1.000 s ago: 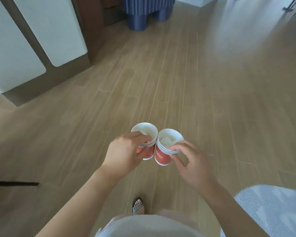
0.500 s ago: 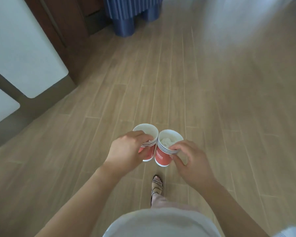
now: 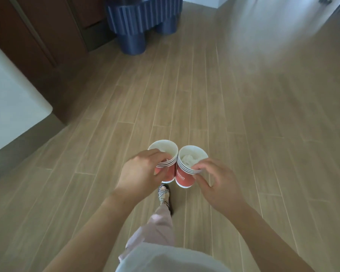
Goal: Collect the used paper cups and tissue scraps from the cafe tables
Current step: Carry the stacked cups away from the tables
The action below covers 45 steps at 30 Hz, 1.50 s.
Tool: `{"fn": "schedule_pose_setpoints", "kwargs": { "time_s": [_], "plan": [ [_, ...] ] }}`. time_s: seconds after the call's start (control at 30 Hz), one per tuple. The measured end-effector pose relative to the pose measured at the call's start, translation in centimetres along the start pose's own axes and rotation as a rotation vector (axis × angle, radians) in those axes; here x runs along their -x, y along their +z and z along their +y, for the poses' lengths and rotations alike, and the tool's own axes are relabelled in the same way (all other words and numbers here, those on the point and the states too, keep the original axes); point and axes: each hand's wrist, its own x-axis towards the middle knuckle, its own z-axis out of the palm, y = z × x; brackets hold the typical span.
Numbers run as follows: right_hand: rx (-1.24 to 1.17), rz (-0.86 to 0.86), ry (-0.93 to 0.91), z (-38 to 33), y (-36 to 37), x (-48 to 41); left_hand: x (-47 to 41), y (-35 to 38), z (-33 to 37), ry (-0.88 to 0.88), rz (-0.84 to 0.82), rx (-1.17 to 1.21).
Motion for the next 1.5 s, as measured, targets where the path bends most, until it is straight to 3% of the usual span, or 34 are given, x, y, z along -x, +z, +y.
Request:
{"fn": "schedule_pose_setpoints", "kwargs": {
  "time_s": [0.27,0.47,0.8,1.03,1.33,1.5],
  "plan": [
    [0.031,0.069,-0.050,6.5,0.0,-24.8,-25.2,1.1,-6.9,0.028,0.019,0.032],
    [0.023,0.102,-0.075,11.3,0.5,-39.1,-39.3,2.6,-11.1,0.029,-0.001,0.062],
    [0.013,0.122,-0.040,25.6,0.1,-66.6,-69.5,10.7,-17.0,0.064,-0.060,0.047],
    [-0.002,0.088,-0.097,30.4,-0.8,-86.8,-87.1,11.1,-21.9,-0.045,-0.023,0.132],
    [0.013,-0.103,-0.182,35.7,6.3,-111.8,-107.5,13.2,-35.0,-0.179,-0.014,0.135],
    [-0.022,-0.101,-0.163,36.7,9.4,-126.8,-120.5,10.7,-41.6,-0.162,0.025,0.132]
  ]
}}
